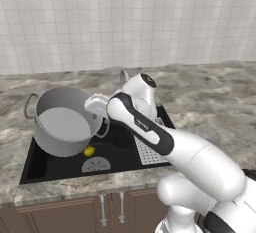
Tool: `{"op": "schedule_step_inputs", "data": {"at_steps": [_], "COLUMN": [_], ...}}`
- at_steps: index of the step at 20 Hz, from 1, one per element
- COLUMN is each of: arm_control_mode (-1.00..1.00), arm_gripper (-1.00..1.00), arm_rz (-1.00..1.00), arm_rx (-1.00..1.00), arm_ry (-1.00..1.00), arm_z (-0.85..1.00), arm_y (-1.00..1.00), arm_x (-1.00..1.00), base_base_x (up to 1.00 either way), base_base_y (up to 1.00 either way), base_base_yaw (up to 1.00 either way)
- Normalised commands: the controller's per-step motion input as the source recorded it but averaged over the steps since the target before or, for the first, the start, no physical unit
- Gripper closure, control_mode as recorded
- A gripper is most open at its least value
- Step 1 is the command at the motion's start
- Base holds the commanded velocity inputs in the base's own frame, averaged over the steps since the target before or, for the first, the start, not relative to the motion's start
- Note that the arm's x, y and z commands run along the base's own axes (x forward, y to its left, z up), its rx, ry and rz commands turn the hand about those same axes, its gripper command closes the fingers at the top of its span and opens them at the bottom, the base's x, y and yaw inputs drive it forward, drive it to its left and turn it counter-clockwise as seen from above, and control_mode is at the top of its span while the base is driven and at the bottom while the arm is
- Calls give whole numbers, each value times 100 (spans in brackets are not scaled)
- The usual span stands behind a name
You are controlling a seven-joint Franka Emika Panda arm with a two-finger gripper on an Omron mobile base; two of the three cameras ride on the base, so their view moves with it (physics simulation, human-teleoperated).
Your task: Dump the lemon from the pot into the sink. Then turn on the water and wash the lemon. Then turn off the water and put the lemon back in the pot.
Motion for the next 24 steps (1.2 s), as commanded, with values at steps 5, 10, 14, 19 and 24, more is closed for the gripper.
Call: {"op": "schedule_step_inputs", "data": {"at_steps": [5,10,14,19,24], "arm_control_mode": [-100,-100,-100,-100,-100], "arm_gripper": [100,100,100,100,100], "arm_rz": [-7,-1,-5,-6,-9], "arm_rx": [-2,0,-5,-1,0], "arm_ry": [0,-2,-5,0,0], "arm_z": [14,13,21,22,17], "arm_y": [-100,-100,-100,-100,-98], "arm_x": [-37,-50,-35,-3,18], "base_base_x": [0,0,0,0,0], "base_base_y": [0,0,0,0,0], "base_base_yaw": [0,0,0,0,0]}}
